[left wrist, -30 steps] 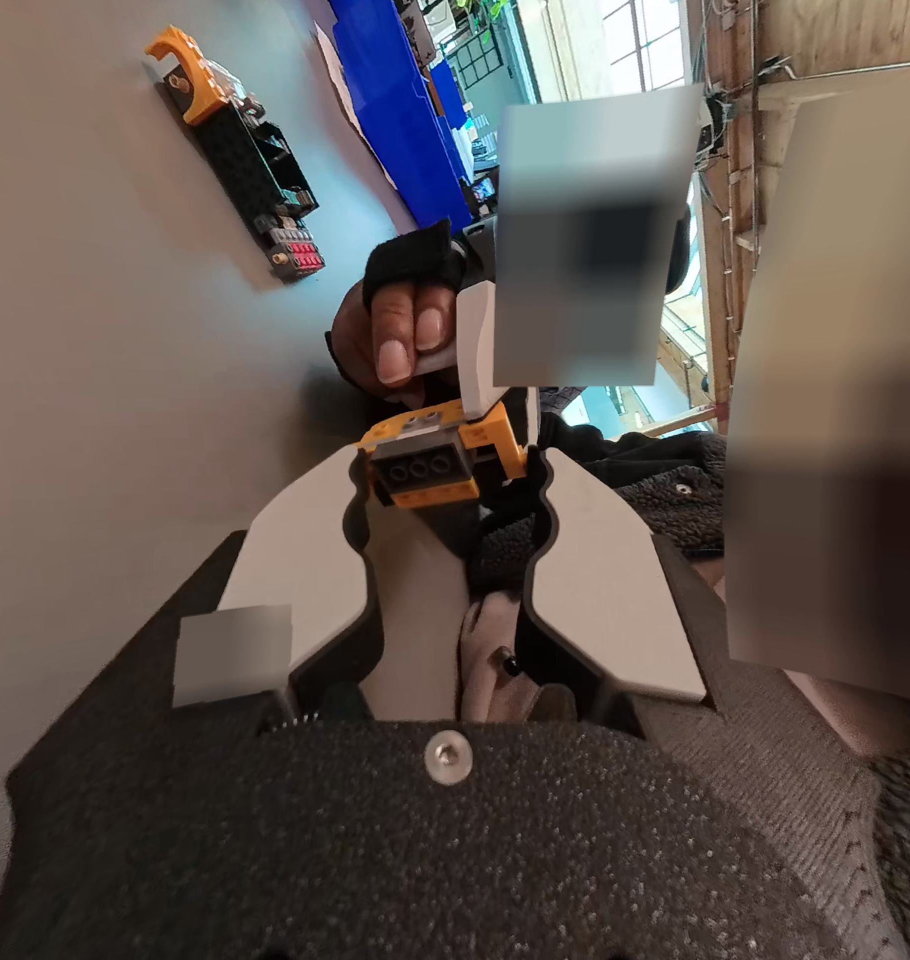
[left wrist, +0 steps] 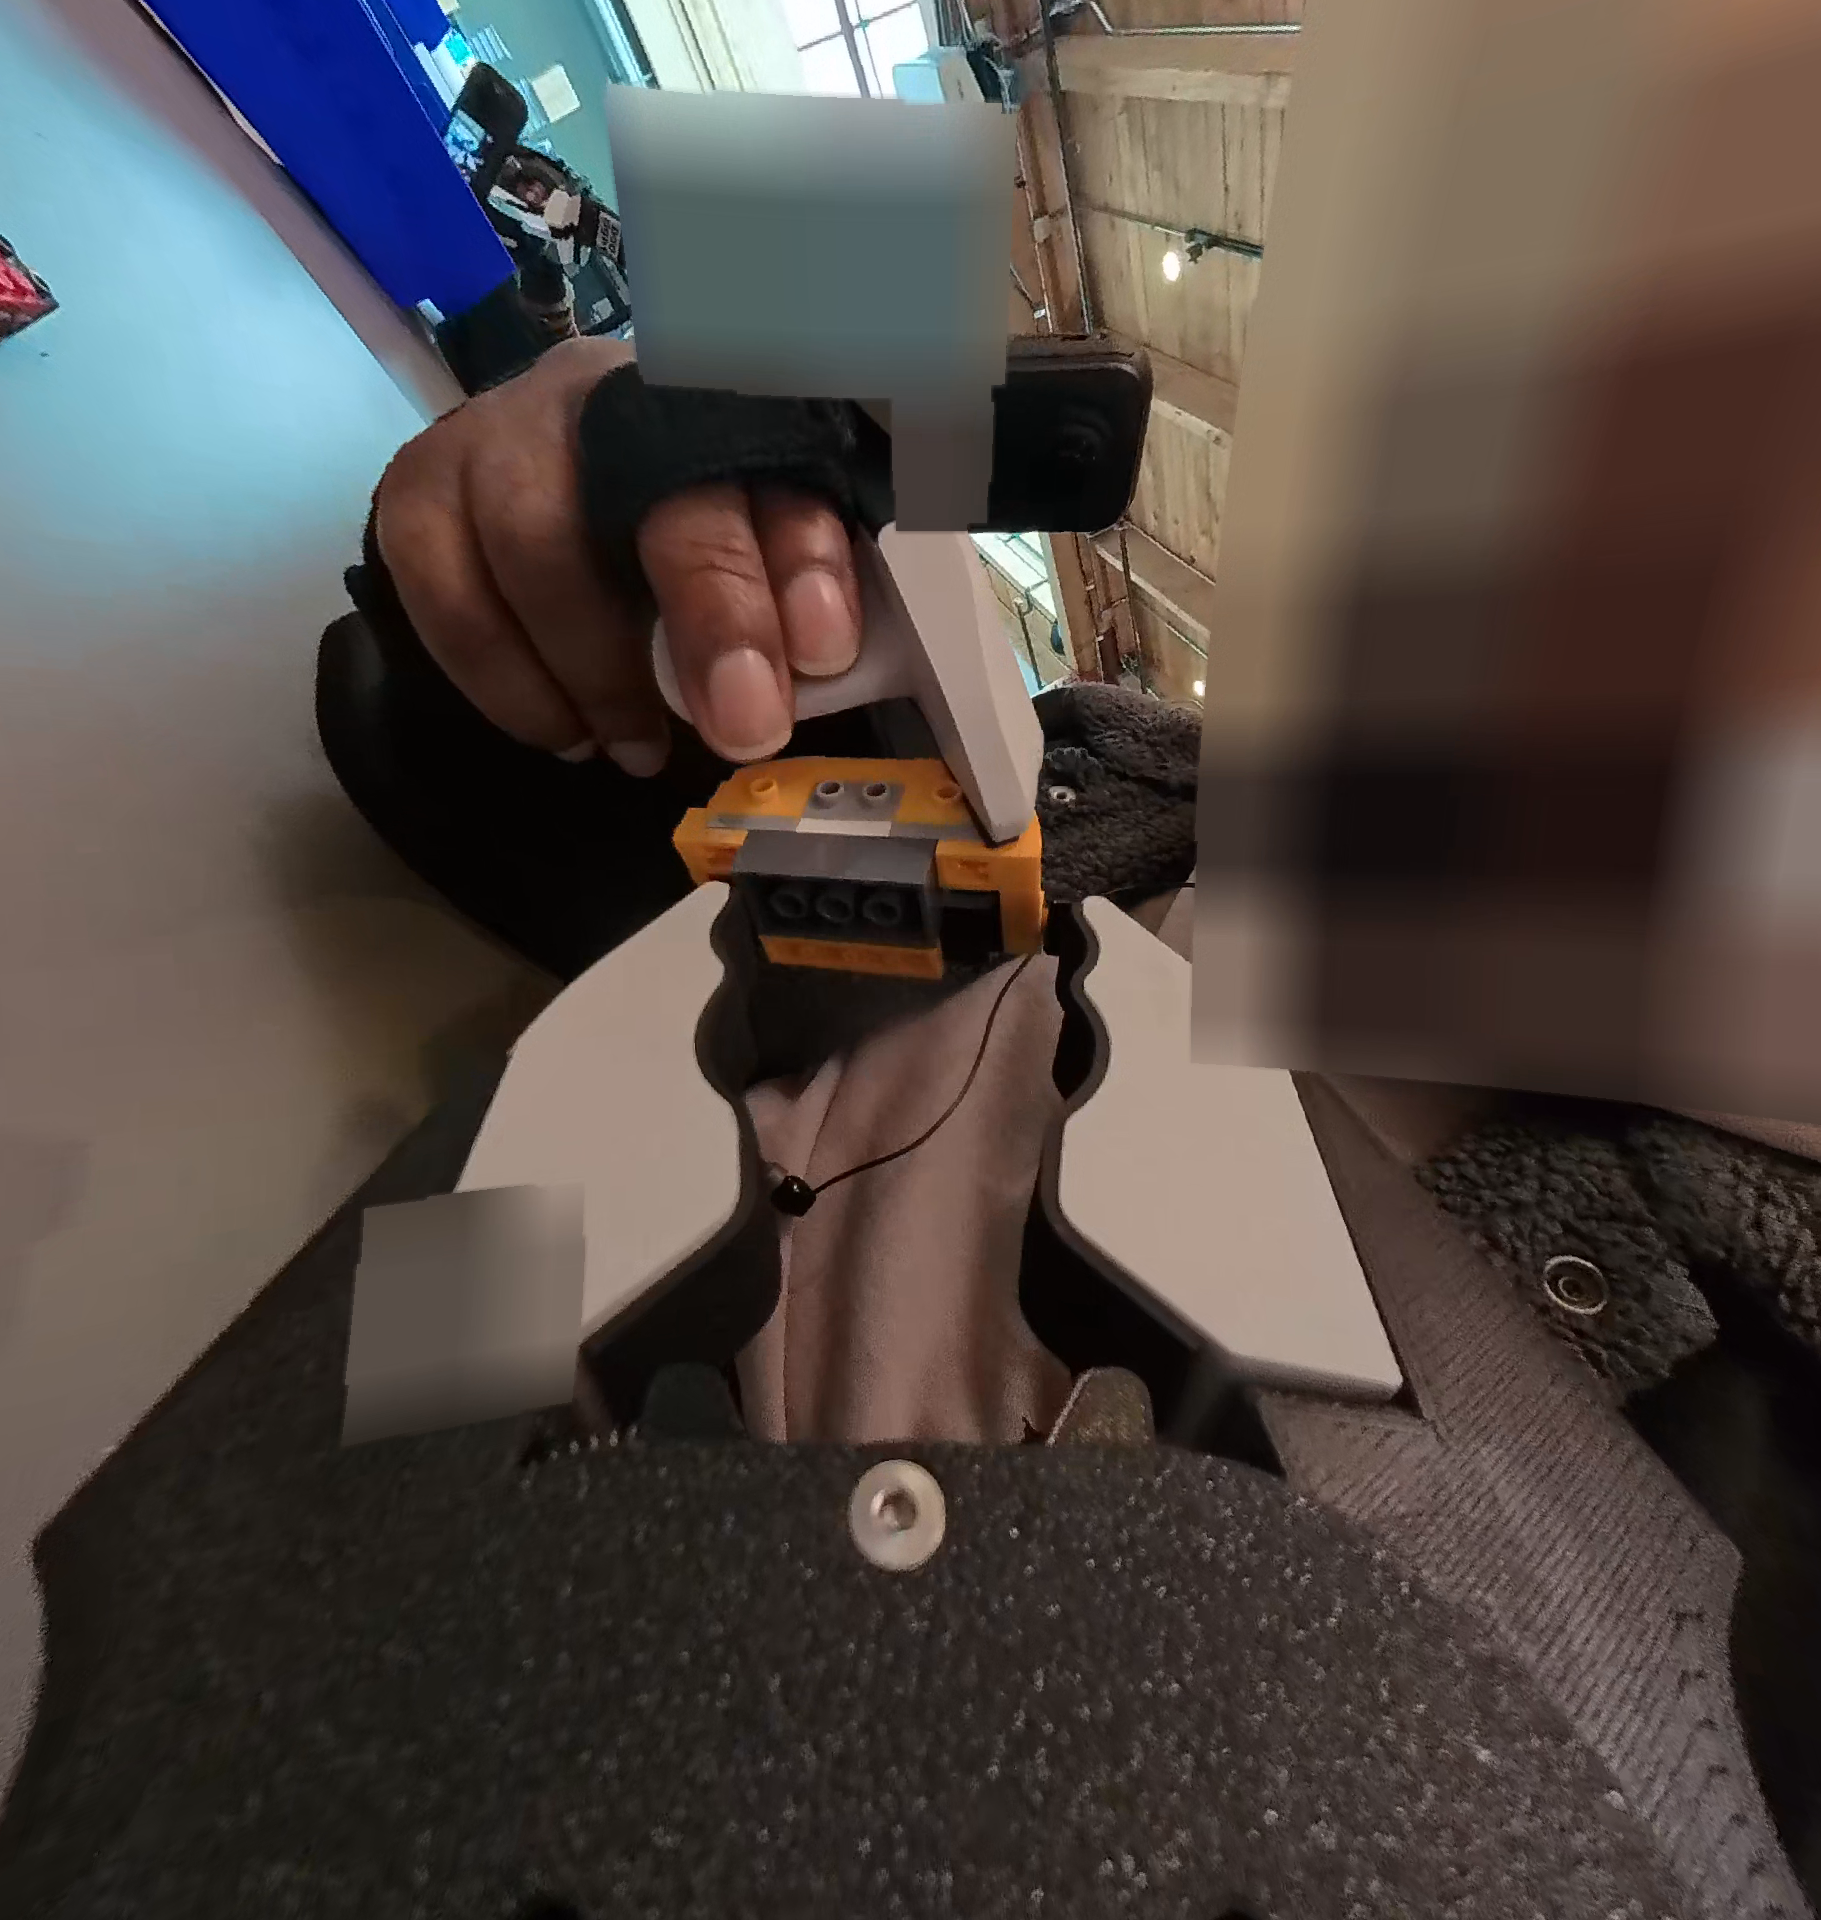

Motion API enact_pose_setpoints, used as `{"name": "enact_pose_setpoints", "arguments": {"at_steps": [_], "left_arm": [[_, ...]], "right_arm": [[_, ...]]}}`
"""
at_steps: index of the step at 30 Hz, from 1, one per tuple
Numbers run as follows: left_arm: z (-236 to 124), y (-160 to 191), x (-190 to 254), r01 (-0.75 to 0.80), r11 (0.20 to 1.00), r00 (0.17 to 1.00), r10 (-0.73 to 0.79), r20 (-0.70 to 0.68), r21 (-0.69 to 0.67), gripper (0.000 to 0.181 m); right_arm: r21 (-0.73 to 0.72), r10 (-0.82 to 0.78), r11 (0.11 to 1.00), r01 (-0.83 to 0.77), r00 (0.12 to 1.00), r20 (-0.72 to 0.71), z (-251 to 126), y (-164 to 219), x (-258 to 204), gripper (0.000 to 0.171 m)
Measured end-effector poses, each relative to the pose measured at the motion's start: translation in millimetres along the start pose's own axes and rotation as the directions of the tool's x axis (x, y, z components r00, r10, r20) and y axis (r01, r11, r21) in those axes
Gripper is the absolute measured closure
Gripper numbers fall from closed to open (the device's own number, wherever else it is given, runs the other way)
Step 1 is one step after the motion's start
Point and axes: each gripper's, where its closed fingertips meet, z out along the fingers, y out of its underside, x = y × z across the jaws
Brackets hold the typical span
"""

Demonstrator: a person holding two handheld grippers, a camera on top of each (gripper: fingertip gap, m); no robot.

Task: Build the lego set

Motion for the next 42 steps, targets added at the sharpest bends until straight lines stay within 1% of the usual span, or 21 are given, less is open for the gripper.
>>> {"name": "enact_pose_setpoints", "arguments": {"at_steps": [7, 12, 19, 21, 24, 26, 29, 31, 32, 34, 35, 36, 38, 39, 40, 42], "left_arm": [[-0.6, 8.4, -0.3, 0.033, 0.999, 0.999, -0.034, -0.015, -0.029, 0.126], [-2.0, 9.5, -2.6, 0.043, 0.998, 0.999, -0.043, -0.001, -0.034, 0.126], [-2.8, 11.9, -4.2, 0.030, 0.999, 0.999, -0.030, 0.014, -0.039, 0.127], [-2.2, 10.4, -4.1, 0.000, 0.999, 0.999, 0.001, 0.033, -0.038, 0.126], [-1.0, 0.1, -0.9, -0.075, 0.997, 0.995, 0.077, 0.066, -0.028, 0.124], [-0.2, -9.1, 4.2, -0.119, 0.993, 0.991, 0.118, 0.056, 0.011, 0.112], [2.5, -23.1, 1.1, -0.191, 0.978, 0.980, 0.185, 0.080, 0.084, 0.107], [8.2, -30.5, -4.9, -0.329, 0.940, 0.937, 0.314, 0.151, 0.092, 0.109], [10.4, -35.2, -7.0, -0.424, 0.902, 0.893, 0.402, 0.202, 0.078, 0.112], [15.3, -43.0, -7.5, -0.600, 0.800, 0.764, 0.573, 0.298, 0.000, 0.118], [18.6, -45.1, -5.4, -0.658, 0.752, 0.702, 0.634, 0.323, -0.046, 0.122], [20.7, -47.8, -5.6, -0.697, 0.711, 0.643, 0.678, 0.356, -0.093, 0.123], [20.6, -53.4, -9.7, -0.749, 0.637, 0.526, 0.739, 0.420, -0.183, 0.134], [20.0, -55.7, -9.8, -0.768, 0.607, 0.482, 0.759, 0.438, -0.206, 0.138], [19.3, -56.9, -9.9, -0.776, 0.592, 0.458, 0.767, 0.450, -0.219, 0.142], [19.0, -54.4, -9.9, -0.778, 0.585, 0.449, 0.773, 0.447, -0.229, 0.154]], "right_arm": [[0.000, 0.026, 1.000, -0.026, 0.999, 0.037, 4.3, 1.6, -7.1, 0.147], [-0.013, 0.039, 0.999, -0.038, 0.998, 0.041, 5.4, 4.3, -7.4, 0.147], [-0.021, 0.042, 0.999, -0.041, 0.998, 0.052, 6.4, 6.9, -9.4, 0.147], [-0.006, 0.044, 0.999, -0.044, 0.998, 0.054, 4.8, 6.3, -8.3, 0.147], [0.060, 0.070, 0.996, -0.072, 0.997, 0.028, -1.8, -0.2, 0.4, 0.147], [0.100, 0.097, 0.990, -0.098, 0.995, 0.016, -8.3, -4.4, 7.2, 0.147], [0.171, 0.150, 0.974, -0.147, 0.989, -0.004, -16.8, -10.2, 18.0, 0.147], [0.237, 0.217, 0.948, -0.212, 0.976, 0.005, -22.8, -16.1, 24.8, 0.147], [0.266, 0.245, 0.934, -0.239, 0.970, 0.011, -25.7, -18.8, 27.8, 0.147], [0.326, 0.288, 0.903, -0.278, 0.957, 0.018, -31.9, -25.5, 33.9, 0.147], [0.353, 0.307, 0.888, -0.294, 0.952, 0.022, -34.7, -28.4, 36.6, 0.146], [0.373, 0.319, 0.876, -0.305, 0.948, 0.026, -37.0, -30.6, 38.5, 0.146], [0.393, 0.331, 0.864, -0.314, 0.943, 0.025, -39.6, -32.6, 41.4, 0.146], [0.399, 0.336, 0.861, -0.314, 0.942, 0.017, -40.3, -32.6, 43.1, 0.147], [0.399, 0.336, 0.863, -0.310, 0.942, 0.004, -40.8, -31.7, 45.0, 0.146], [0.389, 0.330, 0.872, -0.299, 0.944, -0.015, -40.8, -29.0, 47.2, 0.146]]}}
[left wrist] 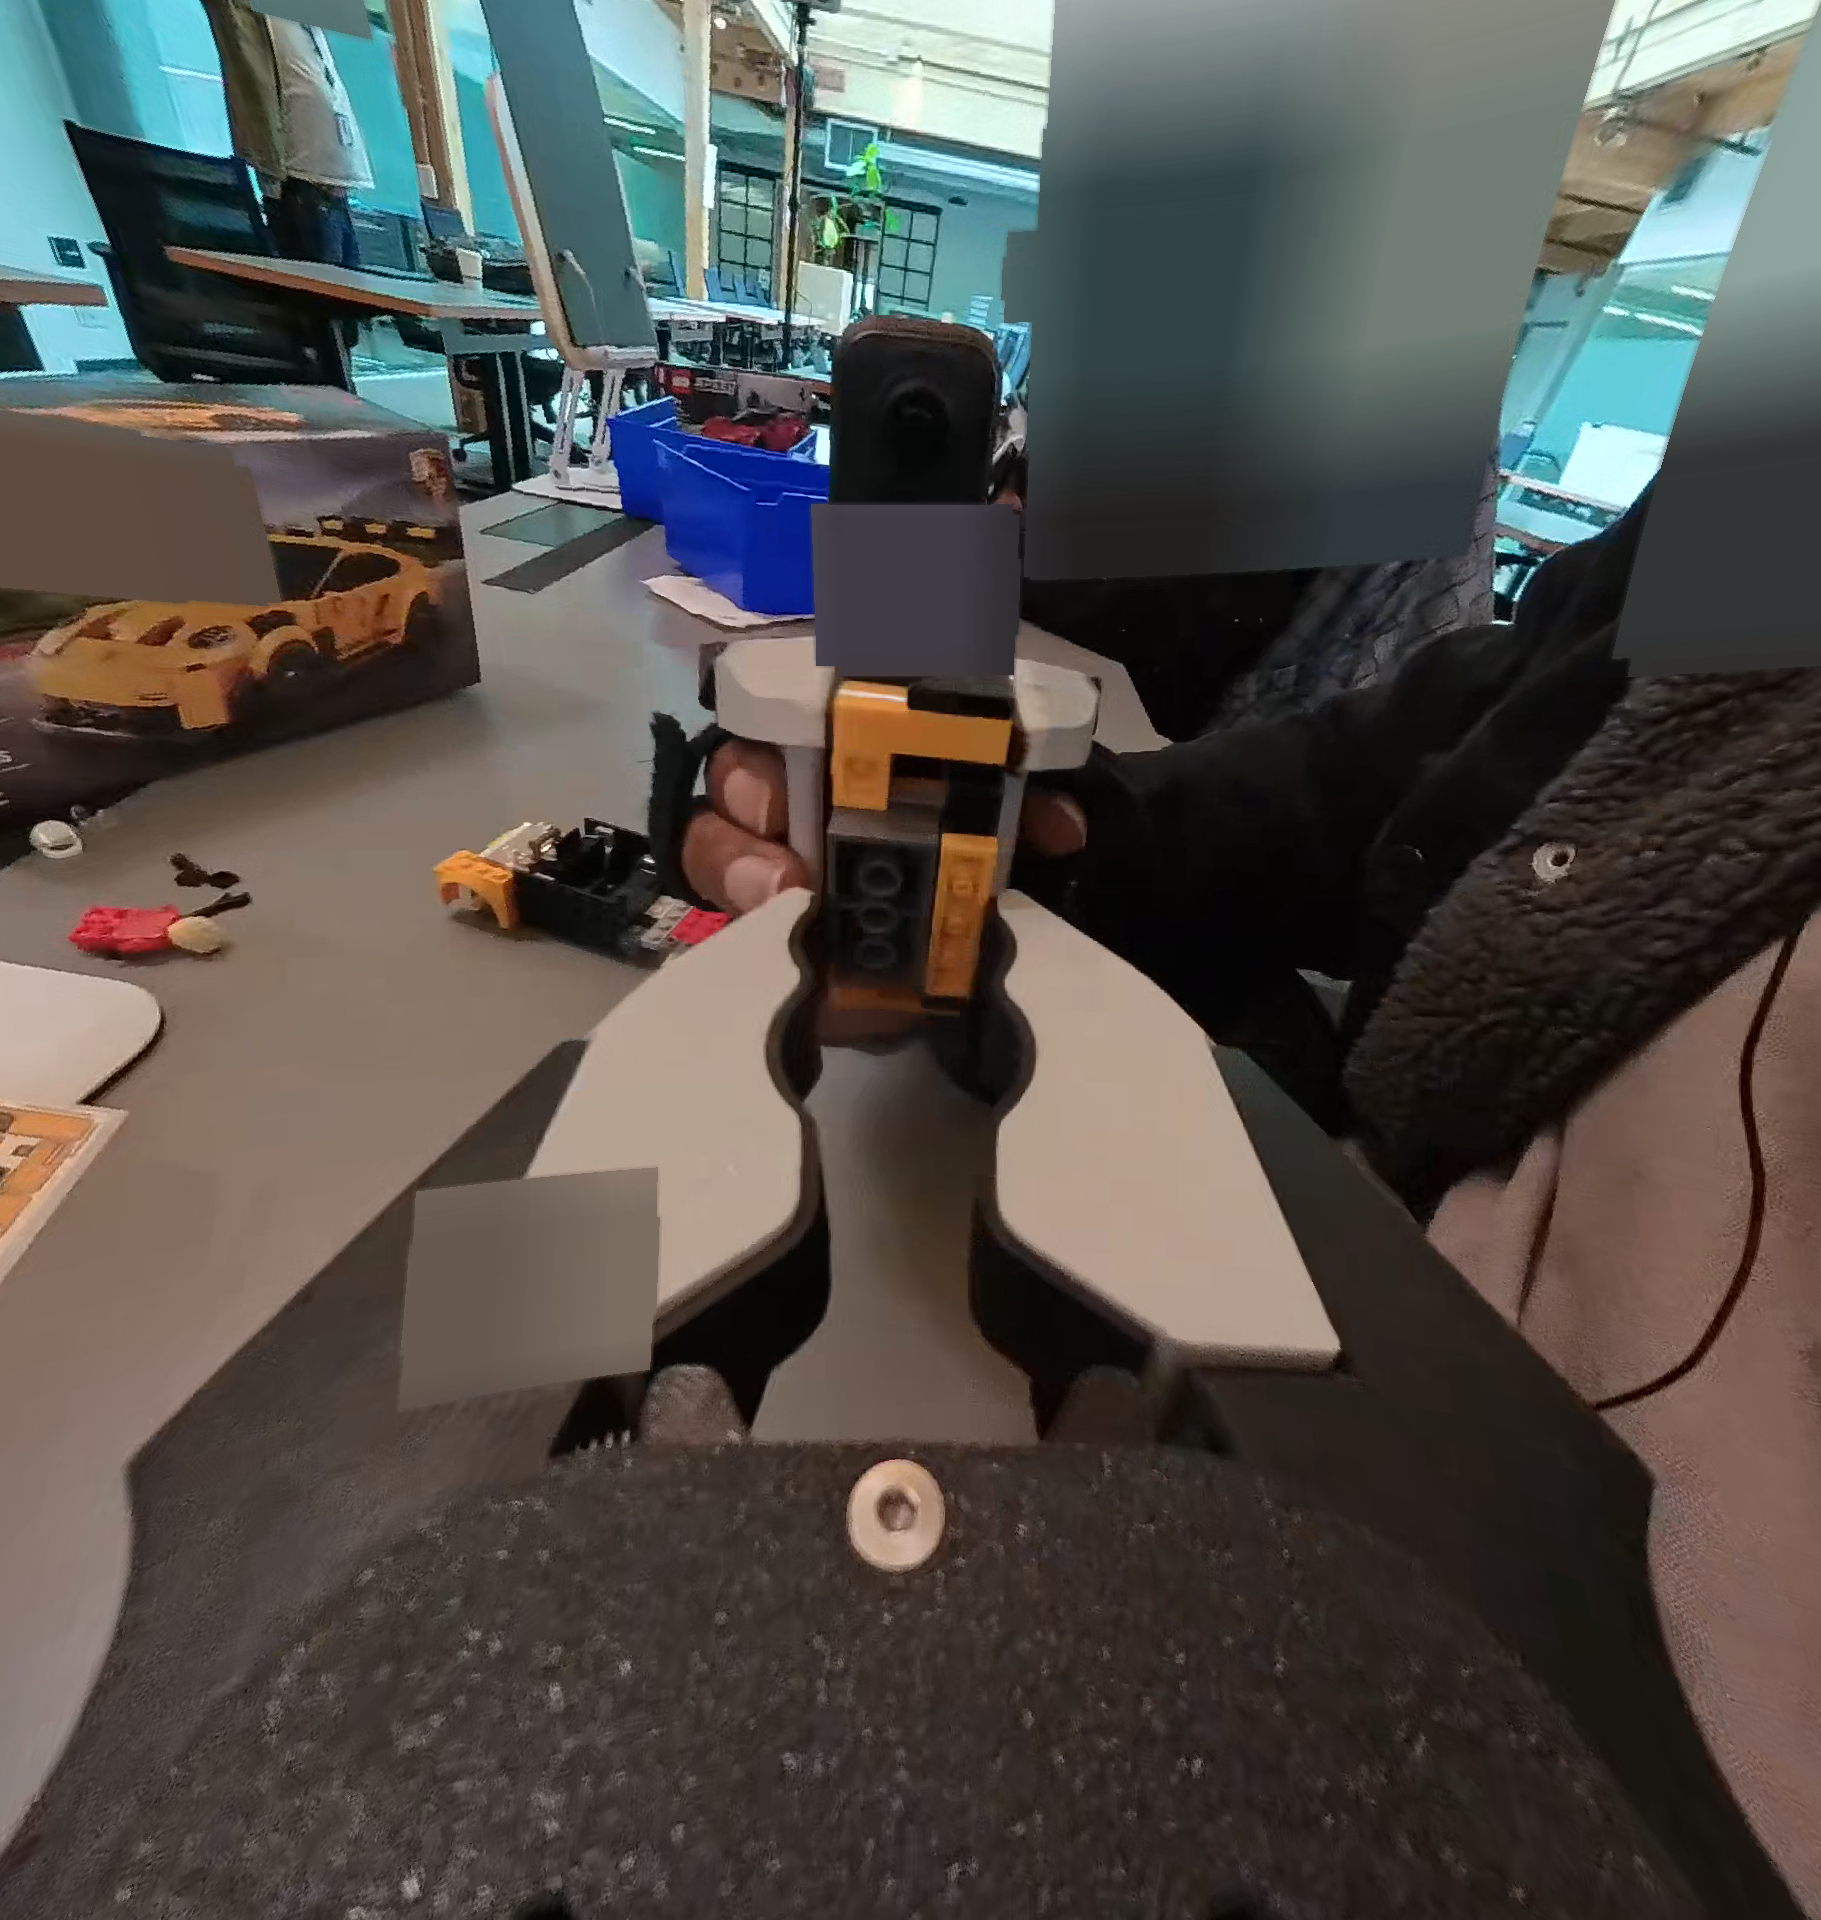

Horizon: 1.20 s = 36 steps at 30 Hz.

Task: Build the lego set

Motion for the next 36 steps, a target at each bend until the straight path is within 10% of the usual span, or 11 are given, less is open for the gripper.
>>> {"name": "enact_pose_setpoints", "arguments": {"at_steps": [8, 18, 36], "left_arm": [[-18.2, 15.5, -25.0, -0.142, 0.981, 0.977, 0.159, 0.141, -0.129, 0.155], [-50.0, 37.2, -87.5, -0.408, 0.756, 0.635, 0.638, 0.436, -0.512, 0.155], [-56.8, 37.9, -103.1, -0.498, 0.416, 0.236, 0.909, 0.342, -0.761, 0.155]], "right_arm": [[-0.153, 0.007, 0.988, -0.020, 0.996, -0.088, -2.2, 21.1, 19.1, 0.142], [-0.435, -0.263, 0.894, 0.106, 0.911, -0.319, -4.4, 47.4, 50.9, 0.150], [-0.427, -0.004, 0.862, -0.274, 0.838, -0.546, -11.4, 76.7, 67.8, 0.163]]}}
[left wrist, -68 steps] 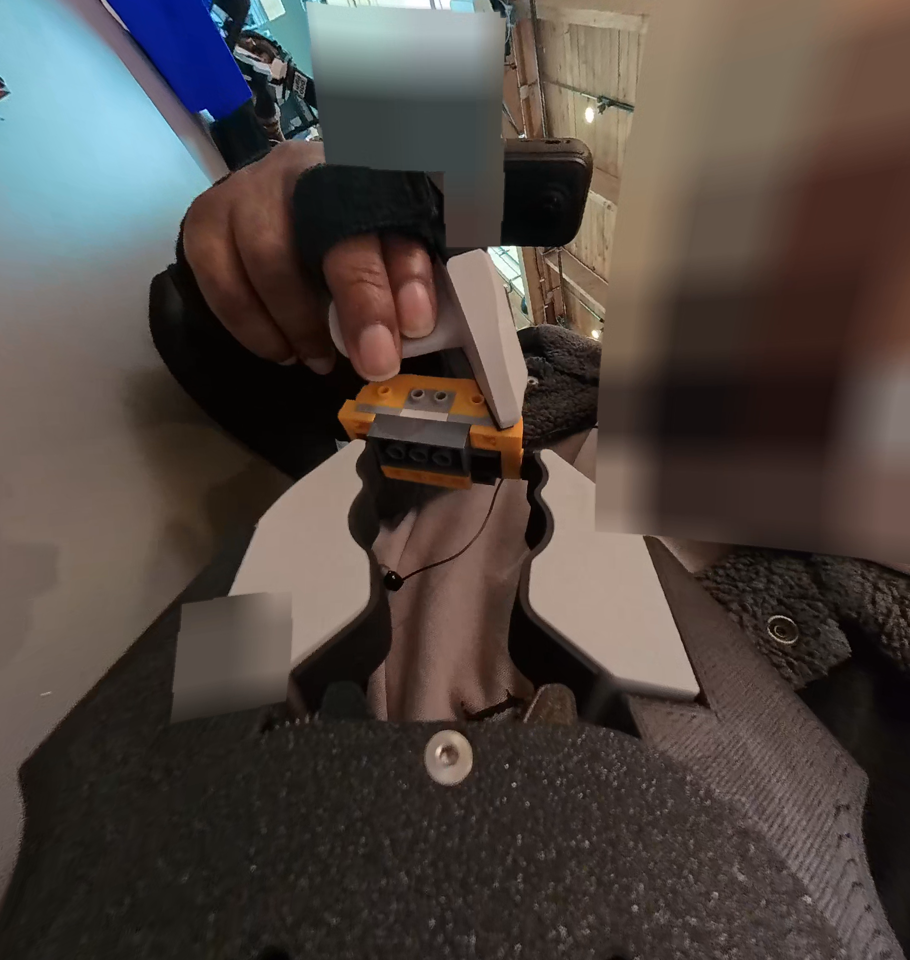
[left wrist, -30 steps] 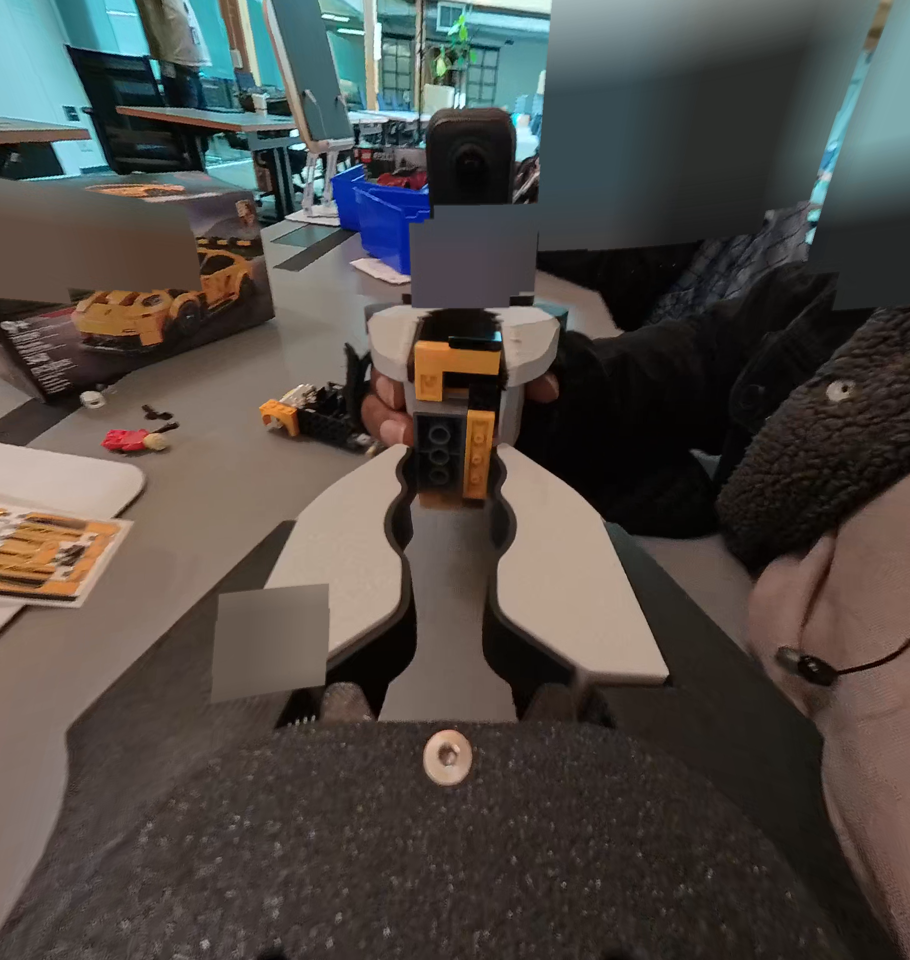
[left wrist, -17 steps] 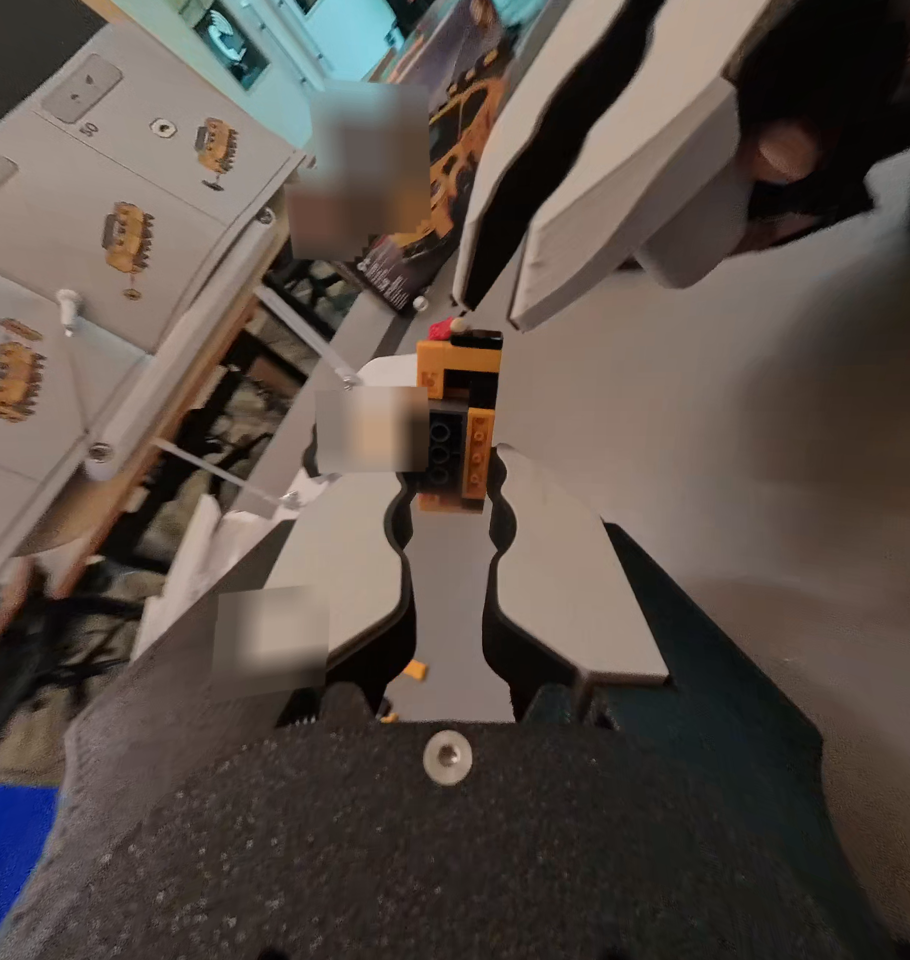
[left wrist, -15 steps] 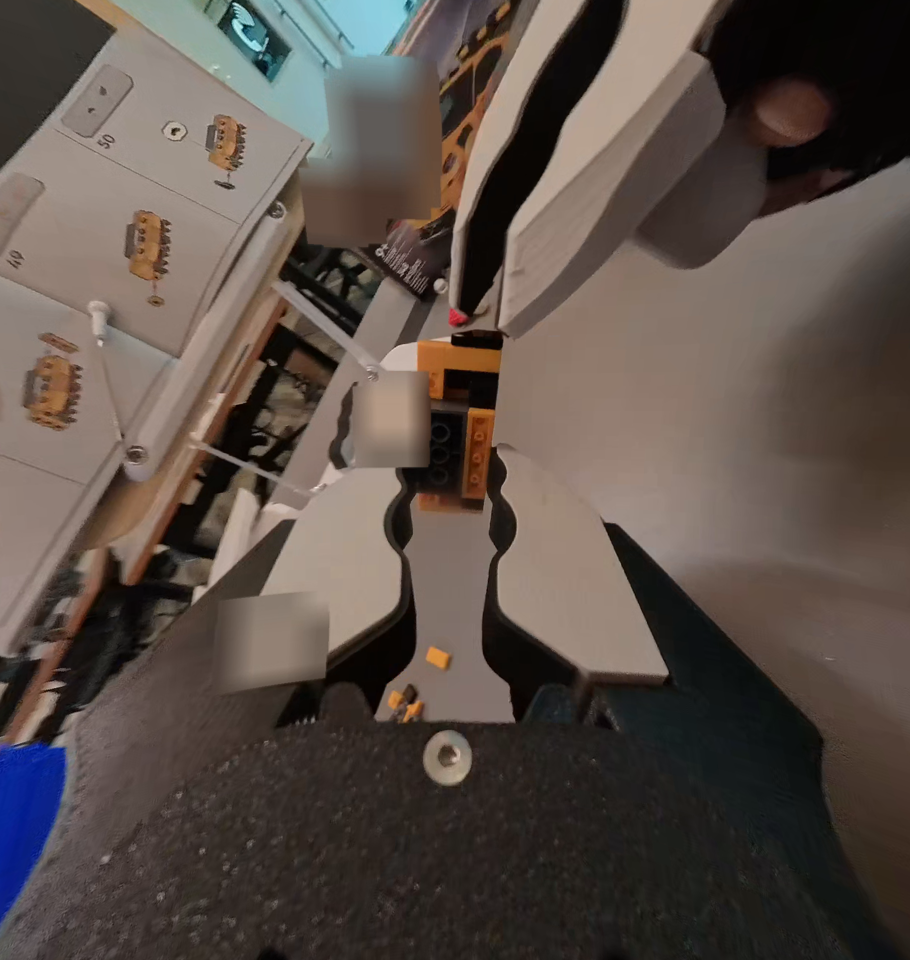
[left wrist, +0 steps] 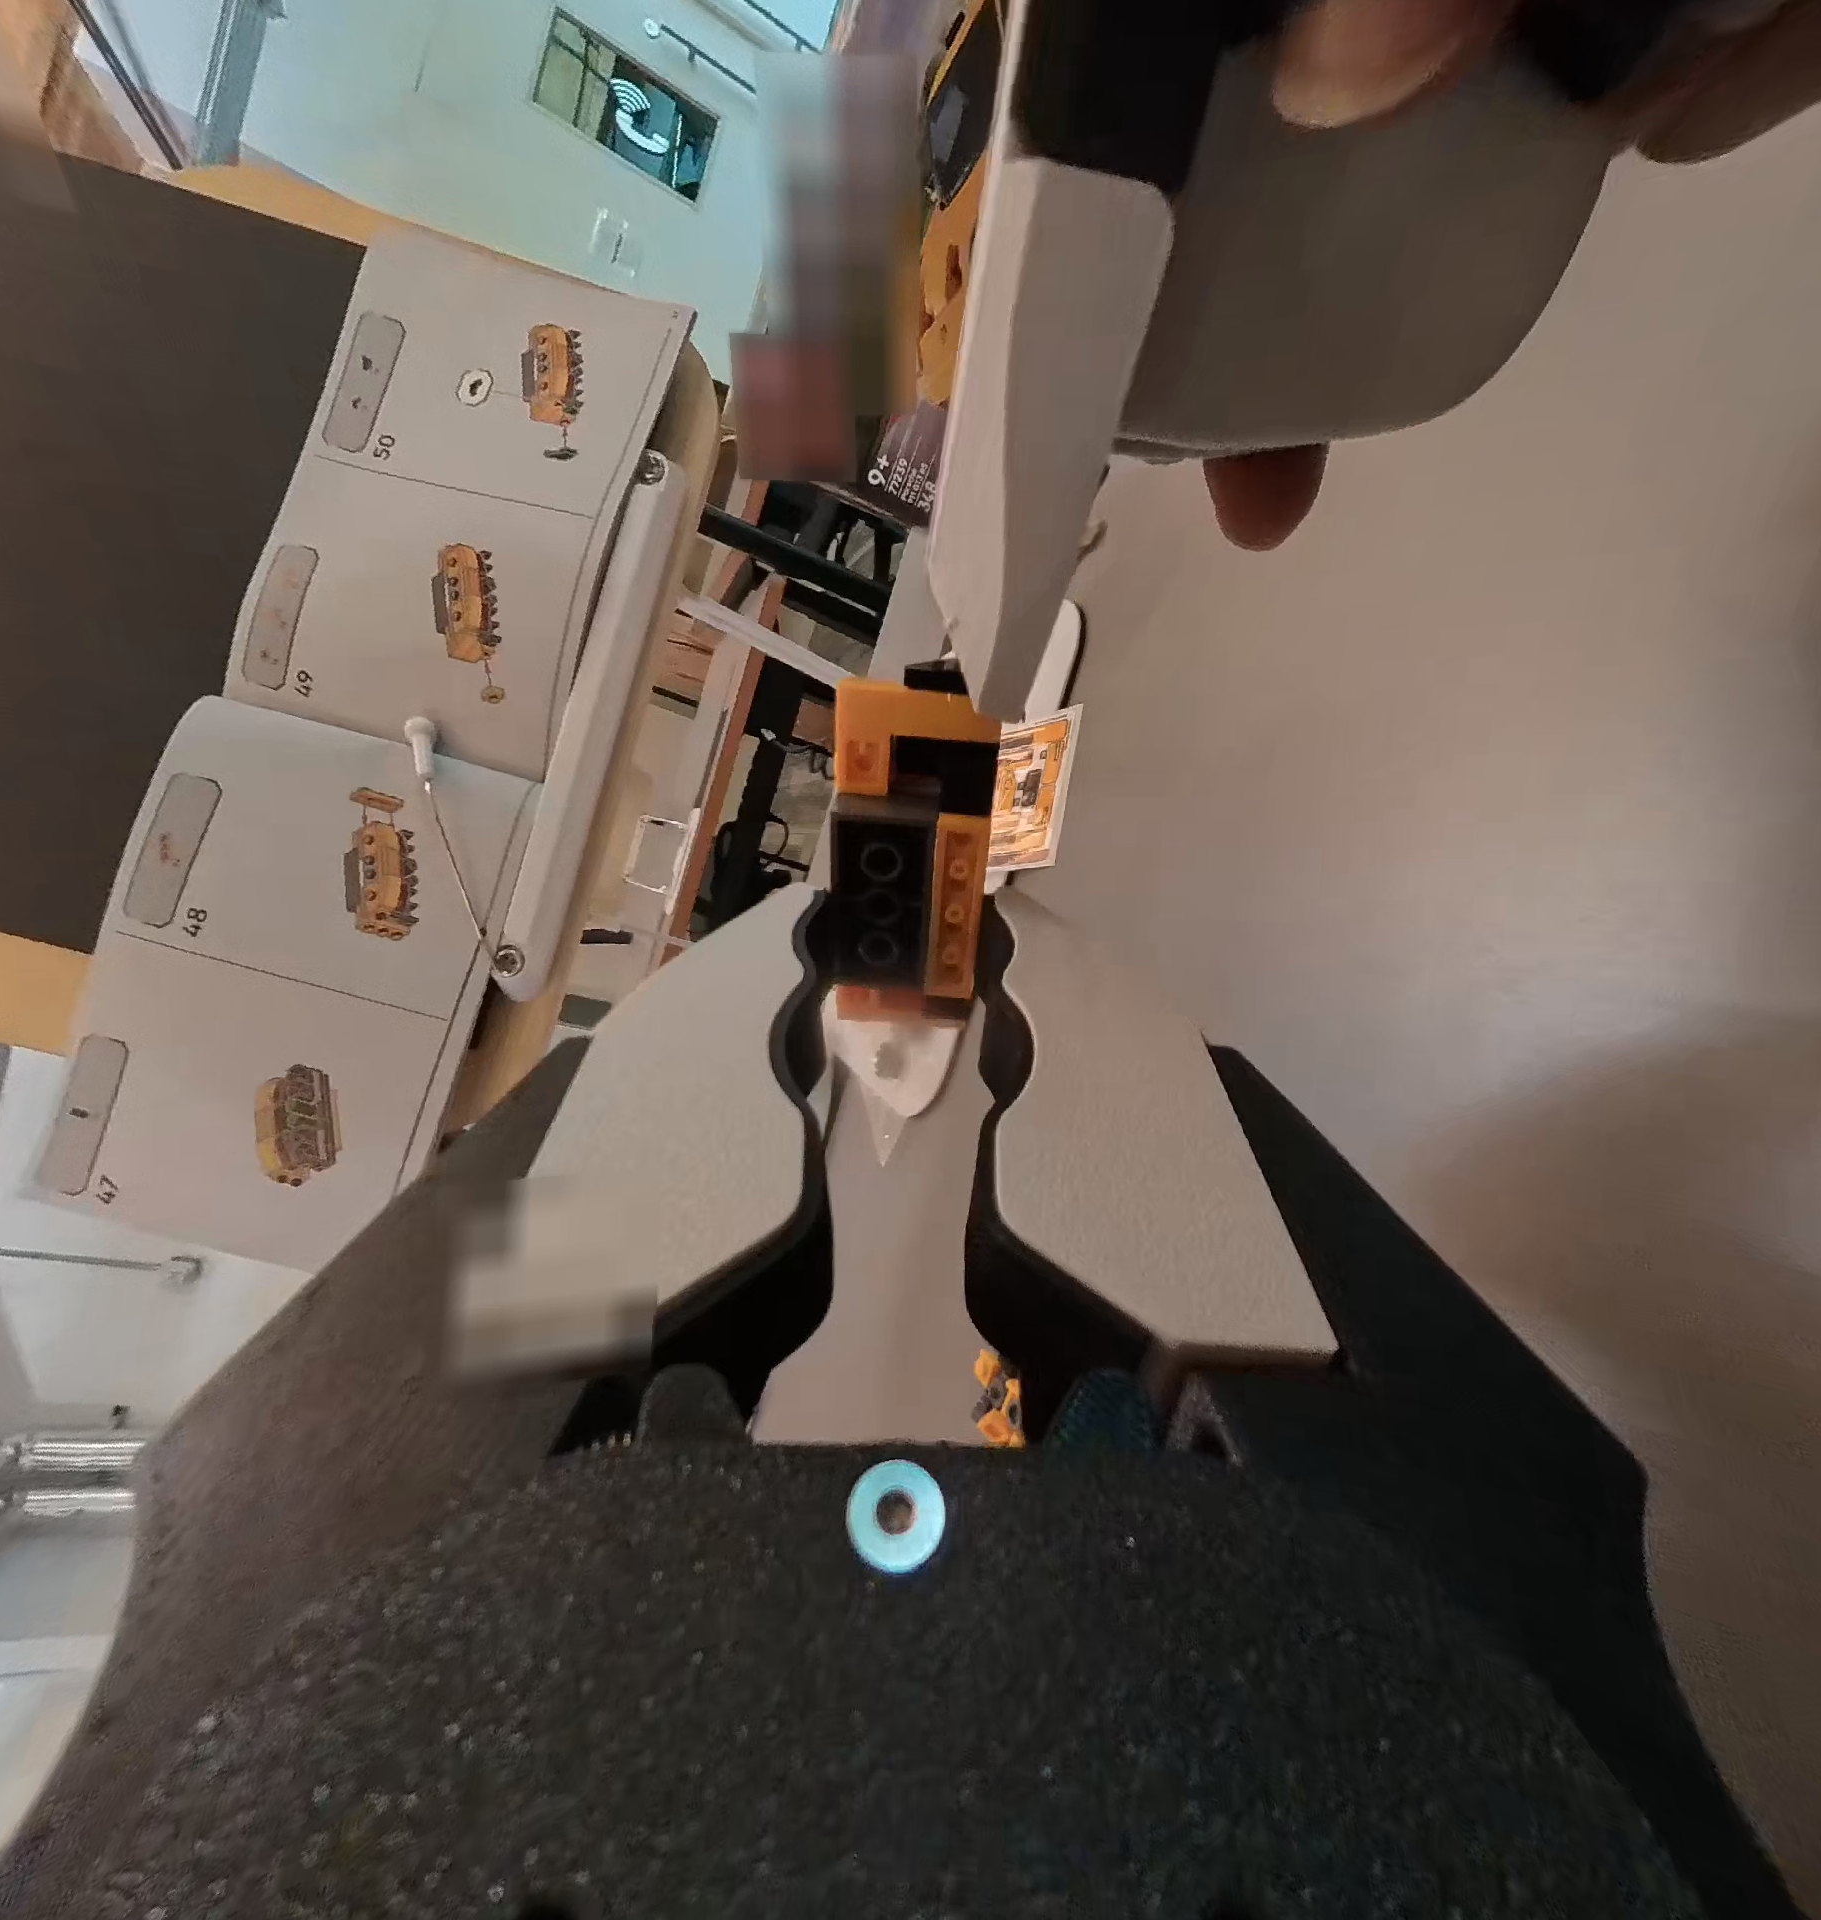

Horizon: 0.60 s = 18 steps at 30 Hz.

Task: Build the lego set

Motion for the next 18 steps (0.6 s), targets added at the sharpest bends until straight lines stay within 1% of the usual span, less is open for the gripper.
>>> {"name": "enact_pose_setpoints", "arguments": {"at_steps": [6, 18], "left_arm": [[1.0, 1.4, 3.0, -0.042, 0.999, 0.999, 0.042, 0.004, -0.019, 0.155], [2.2, 2.7, 6.2, -0.066, 0.997, 0.998, 0.067, 0.003, -0.032, 0.155]], "right_arm": [[-0.024, 0.077, 0.997, -0.077, 0.997, 0.006, 1.3, 5.2, 2.3, 0.163], [-0.046, 0.135, 0.990, -0.134, 0.991, 0.011, 2.1, 9.4, 4.3, 0.163]]}}
